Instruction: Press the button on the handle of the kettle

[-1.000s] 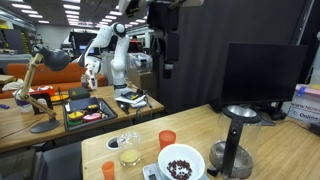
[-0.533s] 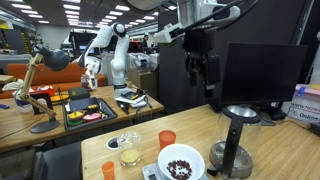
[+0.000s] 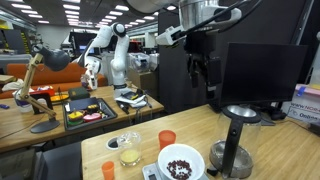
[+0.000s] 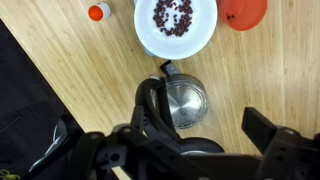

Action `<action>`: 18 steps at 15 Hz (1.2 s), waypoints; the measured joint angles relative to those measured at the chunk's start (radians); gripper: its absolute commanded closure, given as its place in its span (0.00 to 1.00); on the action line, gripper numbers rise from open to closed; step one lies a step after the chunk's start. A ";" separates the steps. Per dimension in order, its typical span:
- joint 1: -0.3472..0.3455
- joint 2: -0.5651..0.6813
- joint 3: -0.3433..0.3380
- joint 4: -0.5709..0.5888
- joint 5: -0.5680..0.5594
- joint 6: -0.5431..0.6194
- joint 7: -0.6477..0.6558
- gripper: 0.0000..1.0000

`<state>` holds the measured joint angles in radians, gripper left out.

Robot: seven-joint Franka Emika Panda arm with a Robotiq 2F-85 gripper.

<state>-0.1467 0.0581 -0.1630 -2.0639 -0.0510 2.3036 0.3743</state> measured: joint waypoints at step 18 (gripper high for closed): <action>-0.048 0.301 -0.094 0.243 0.162 -0.001 0.267 0.62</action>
<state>-0.1951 0.3588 -0.2570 -1.8214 0.1108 2.3029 0.6414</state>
